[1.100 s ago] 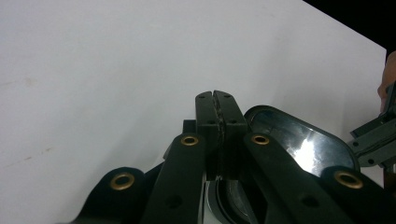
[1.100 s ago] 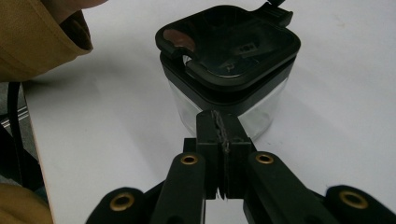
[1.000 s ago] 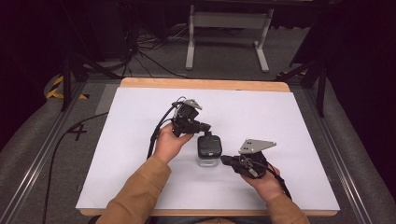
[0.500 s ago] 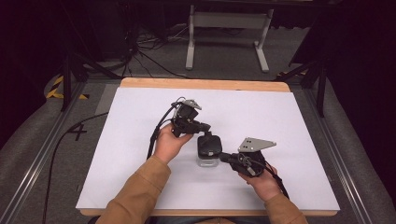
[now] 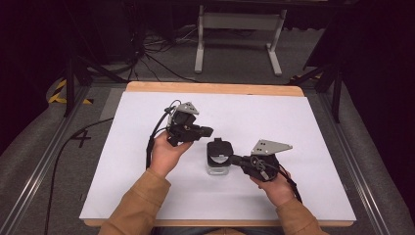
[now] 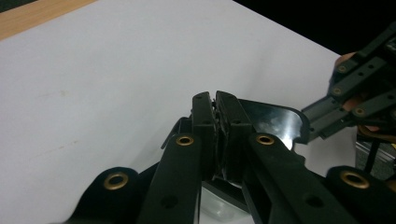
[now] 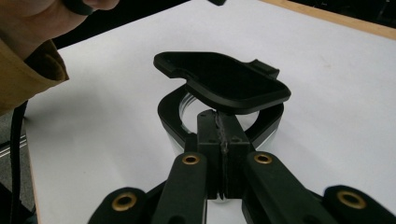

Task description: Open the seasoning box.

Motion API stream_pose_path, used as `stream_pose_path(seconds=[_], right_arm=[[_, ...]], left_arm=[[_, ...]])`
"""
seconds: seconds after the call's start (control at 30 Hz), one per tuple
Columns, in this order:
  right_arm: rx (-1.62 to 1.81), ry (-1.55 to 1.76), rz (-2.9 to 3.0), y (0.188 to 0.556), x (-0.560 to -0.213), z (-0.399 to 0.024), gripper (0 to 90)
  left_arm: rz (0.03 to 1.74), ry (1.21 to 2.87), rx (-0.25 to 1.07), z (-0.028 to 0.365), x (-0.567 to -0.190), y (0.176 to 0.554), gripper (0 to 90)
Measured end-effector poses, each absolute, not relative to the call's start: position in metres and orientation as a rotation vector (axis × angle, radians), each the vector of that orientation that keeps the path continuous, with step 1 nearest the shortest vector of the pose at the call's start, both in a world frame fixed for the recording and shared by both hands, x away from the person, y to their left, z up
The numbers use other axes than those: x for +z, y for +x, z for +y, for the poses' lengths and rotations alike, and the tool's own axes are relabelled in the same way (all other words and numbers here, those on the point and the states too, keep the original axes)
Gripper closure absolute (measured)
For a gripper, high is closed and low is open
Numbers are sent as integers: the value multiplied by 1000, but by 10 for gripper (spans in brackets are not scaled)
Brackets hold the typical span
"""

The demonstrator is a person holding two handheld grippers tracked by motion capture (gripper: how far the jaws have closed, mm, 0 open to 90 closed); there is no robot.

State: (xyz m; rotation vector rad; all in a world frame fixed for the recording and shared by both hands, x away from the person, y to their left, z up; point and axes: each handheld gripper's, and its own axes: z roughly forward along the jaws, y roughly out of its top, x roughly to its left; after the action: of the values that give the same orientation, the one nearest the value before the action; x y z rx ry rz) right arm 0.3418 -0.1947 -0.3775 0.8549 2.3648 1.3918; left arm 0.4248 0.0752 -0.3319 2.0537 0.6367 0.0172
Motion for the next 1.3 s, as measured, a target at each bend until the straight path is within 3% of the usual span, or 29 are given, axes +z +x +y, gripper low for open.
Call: stream_pose_path(seconds=[0.53, 1.3], right_arm=[[1480, 793, 2311, 357, -361, -191, 894], [1530, 760, 2278, 372, -353, -183, 895]], left_arm=[[620, 2026, 38, 99, -321, 389, 855], [588, 2168, -43, 53, -367, 374, 856]])
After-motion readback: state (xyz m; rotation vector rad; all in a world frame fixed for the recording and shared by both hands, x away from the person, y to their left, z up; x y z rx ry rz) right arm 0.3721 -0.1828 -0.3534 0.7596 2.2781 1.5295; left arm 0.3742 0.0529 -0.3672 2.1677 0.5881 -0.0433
